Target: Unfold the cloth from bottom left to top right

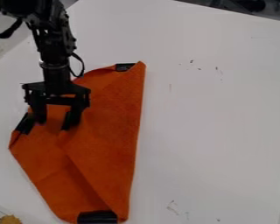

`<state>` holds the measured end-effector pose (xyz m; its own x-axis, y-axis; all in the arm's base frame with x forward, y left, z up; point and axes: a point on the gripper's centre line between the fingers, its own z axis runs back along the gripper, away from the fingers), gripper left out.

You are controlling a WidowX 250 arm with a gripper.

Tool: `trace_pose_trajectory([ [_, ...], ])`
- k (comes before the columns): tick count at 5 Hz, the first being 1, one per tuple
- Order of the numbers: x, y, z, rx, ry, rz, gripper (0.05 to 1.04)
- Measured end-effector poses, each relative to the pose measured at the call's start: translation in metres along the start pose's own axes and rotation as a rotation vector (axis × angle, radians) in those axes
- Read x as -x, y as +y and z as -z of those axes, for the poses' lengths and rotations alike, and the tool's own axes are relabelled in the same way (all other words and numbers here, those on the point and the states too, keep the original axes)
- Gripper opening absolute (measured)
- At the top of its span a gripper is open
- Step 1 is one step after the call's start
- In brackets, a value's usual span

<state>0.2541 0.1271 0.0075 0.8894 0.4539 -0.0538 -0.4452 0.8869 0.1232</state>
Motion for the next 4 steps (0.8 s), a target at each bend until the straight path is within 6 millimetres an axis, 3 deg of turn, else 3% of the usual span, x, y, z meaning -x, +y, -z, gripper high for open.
trace_pose_trajectory([
  [1, 0.0010, -0.0022, 0.0005, -0.014, -0.005, 0.011, 0.946],
  [3, 0.0079, -0.0107, 0.0023, -0.045, -0.023, 0.017, 0.359],
  [4, 0.0097, -0.0120, 0.0027, -0.053, -0.020, 0.010, 0.161],
])
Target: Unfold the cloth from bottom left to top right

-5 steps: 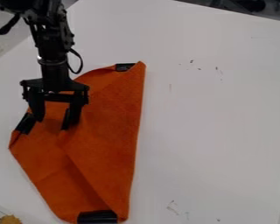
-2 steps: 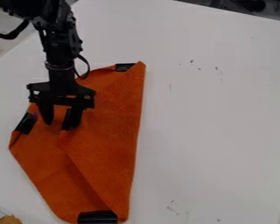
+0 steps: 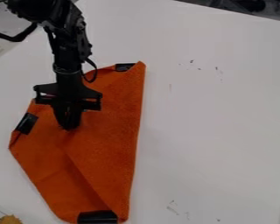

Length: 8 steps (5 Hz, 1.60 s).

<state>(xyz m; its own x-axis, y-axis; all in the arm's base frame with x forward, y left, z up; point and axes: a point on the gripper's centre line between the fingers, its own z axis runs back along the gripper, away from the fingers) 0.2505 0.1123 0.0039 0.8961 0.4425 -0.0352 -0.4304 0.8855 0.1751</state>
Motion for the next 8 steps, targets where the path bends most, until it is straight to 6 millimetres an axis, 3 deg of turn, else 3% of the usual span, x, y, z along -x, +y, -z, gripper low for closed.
trace_pose_trajectory([
  [1, 0.004, -0.002, -0.003, -0.019, 0.010, 0.010, 0.074],
  [2, 0.008, -0.020, -0.033, -0.032, -0.034, 0.030, 0.065],
  [3, 0.015, -0.055, -0.065, -0.014, -0.063, 0.061, 0.064],
  [5, 0.032, -0.129, -0.087, 0.097, -0.077, 0.081, 0.063],
  [6, 0.037, -0.163, -0.069, 0.124, -0.036, 0.119, 0.063],
  [8, 0.038, -0.207, -0.050, 0.159, -0.009, 0.176, 0.063],
])
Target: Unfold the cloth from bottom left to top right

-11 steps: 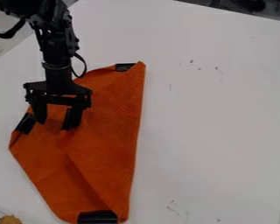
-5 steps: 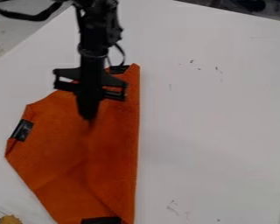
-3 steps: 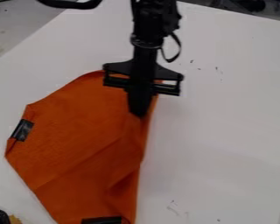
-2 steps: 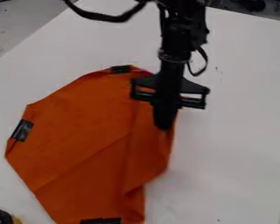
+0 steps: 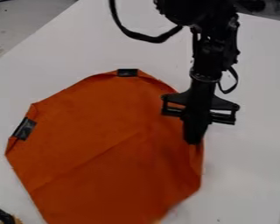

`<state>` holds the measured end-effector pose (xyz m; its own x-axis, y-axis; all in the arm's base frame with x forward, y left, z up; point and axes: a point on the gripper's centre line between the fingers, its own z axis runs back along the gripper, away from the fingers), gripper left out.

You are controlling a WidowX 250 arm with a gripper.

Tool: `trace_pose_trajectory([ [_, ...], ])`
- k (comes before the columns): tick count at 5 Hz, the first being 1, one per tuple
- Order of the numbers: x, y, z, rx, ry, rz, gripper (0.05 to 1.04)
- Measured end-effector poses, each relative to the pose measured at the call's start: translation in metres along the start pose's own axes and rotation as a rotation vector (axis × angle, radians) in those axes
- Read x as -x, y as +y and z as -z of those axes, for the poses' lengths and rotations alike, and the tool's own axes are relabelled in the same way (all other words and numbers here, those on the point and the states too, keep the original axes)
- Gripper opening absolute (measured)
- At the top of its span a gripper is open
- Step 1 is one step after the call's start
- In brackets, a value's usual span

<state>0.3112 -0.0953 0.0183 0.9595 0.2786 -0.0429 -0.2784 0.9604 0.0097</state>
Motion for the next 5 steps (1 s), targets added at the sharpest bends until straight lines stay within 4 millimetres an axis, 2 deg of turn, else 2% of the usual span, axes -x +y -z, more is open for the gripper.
trace_pose_trajectory([
  [1, -0.001, -0.010, 0.000, -0.006, 0.011, 0.015, 0.087],
  [2, -0.003, -0.025, -0.002, -0.002, 0.024, 0.033, 0.244],
  [3, -0.003, -0.040, -0.008, 0.014, 0.030, 0.039, 0.510],
  [4, 0.001, -0.067, -0.019, 0.057, 0.002, 0.017, 0.816],
  [5, 0.006, -0.079, -0.020, 0.038, -0.044, 0.003, 1.007],
])
